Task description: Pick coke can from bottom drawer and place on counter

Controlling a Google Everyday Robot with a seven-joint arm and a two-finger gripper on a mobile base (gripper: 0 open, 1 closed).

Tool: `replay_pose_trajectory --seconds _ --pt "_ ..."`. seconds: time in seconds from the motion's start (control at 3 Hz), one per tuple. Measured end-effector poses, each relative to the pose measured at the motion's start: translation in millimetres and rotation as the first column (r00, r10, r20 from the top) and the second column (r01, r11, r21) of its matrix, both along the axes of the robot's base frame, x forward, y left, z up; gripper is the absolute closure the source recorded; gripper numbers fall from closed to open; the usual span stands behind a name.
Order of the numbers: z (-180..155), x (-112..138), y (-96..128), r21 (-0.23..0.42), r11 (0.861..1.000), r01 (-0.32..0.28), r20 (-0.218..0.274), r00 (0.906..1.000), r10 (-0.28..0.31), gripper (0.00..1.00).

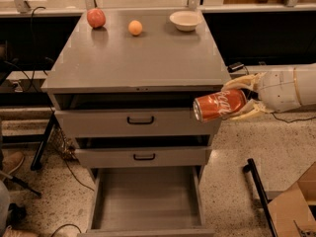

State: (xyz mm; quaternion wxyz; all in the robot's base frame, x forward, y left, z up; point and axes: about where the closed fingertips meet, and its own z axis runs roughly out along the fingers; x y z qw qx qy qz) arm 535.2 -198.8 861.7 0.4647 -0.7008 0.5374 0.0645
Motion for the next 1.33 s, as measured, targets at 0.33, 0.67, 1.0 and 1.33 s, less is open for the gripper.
replay_pose_trajectory --seconds 0.33,0.67,1.0,1.33 --pt "6.2 15.0 8.0 0.004 1.000 0.007 -0.018 0.9998 -0.007 1.00" --pt "25.3 44.8 23.2 0.034 0.999 0.009 -0.063 0.9980 -0.007 1.00" --pt "39.3 81.5 36.7 0.048 0.998 0.052 -0.137 0.9896 -0.045 1.00" --pt "39.5 115.8 45.1 0.064 0.989 0.131 -0.213 0.9703 -0.114 1.00"
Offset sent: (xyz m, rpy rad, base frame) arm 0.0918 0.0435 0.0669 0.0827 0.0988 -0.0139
